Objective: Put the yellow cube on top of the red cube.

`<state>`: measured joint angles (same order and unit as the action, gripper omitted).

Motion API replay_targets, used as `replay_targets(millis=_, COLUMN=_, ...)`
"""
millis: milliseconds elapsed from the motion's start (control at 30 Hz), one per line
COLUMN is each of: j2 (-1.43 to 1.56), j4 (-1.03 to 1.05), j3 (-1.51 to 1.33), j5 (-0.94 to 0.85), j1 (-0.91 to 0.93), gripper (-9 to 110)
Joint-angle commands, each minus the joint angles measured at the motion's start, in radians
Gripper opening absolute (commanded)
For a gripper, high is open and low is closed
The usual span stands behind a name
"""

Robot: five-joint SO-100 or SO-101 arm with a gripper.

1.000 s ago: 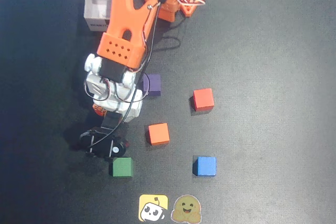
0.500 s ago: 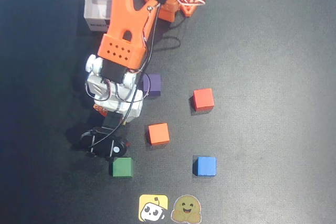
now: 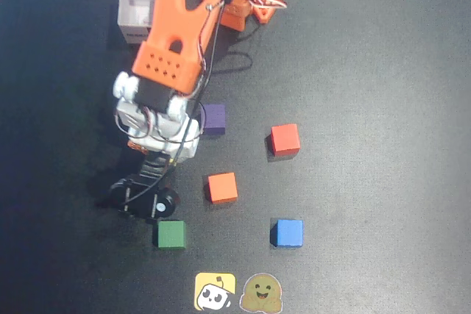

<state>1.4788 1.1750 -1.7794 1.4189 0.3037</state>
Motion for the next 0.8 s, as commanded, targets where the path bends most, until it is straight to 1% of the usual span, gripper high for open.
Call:
replay_targets(millis=0, j2=0.078, j4=0.071, j3=0.107, j5=0.006, j1=-0.003, gripper=5)
replay_targets(millis=233, j2=0.167, j4=0.110, j3=0.103, j5=-0.002, j1=-0.081, gripper=5)
replay_targets(millis=467, j2=0.353, j4=0.021, j3=-0.100, j5=-0.005, j1=-0.250, gripper=5)
replay_targets(millis=767, j2=0.465, j4=-0.110, j3=-0.301, j5=0.149, j1=-0.436, gripper=5)
